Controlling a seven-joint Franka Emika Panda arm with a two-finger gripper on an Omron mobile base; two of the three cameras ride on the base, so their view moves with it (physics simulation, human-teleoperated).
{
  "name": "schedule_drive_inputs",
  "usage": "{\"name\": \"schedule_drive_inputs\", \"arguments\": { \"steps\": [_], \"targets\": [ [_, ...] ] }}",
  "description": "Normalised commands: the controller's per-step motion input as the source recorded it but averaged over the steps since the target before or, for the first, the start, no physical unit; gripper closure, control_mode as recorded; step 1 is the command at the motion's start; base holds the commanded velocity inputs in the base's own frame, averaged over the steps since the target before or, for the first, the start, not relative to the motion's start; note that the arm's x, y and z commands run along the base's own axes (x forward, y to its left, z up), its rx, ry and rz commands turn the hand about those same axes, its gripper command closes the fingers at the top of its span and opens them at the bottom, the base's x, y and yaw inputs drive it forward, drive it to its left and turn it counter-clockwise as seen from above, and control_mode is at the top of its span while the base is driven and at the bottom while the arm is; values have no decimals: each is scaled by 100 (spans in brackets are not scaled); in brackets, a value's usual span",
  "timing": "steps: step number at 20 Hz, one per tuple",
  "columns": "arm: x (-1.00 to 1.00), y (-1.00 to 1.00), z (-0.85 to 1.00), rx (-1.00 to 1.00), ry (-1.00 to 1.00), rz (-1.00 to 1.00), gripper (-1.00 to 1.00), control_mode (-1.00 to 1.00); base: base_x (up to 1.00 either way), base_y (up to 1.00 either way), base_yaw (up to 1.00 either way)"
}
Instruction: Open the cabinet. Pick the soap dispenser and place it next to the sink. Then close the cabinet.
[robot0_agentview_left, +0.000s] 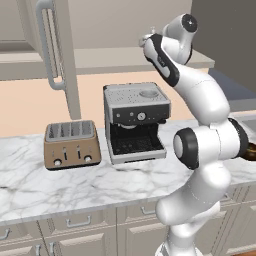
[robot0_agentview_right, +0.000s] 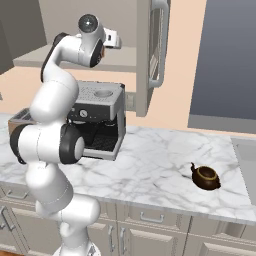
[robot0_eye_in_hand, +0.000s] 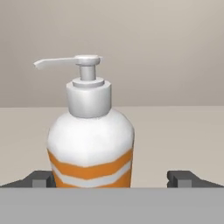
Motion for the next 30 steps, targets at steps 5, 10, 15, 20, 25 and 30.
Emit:
{"name": "schedule_drive_inputs", "arguments": {
  "steps": [5,10,15,20,25,30],
  "targets": [
    [5,0,-4,0,0,0,-100,-100,0,0,0],
    [0,0,0,0,0,0,100,-100,0,0,0],
    [0,0,0,0,1,0,100,-100,0,0,0],
    [-29,0,12,0,-5,2,100,-100,0,0,0],
    [-77,3,35,0,-14,9,100,-100,0,0,0],
    [-98,0,11,-1,-2,3,100,-100,0,0,0]
  ]
}}
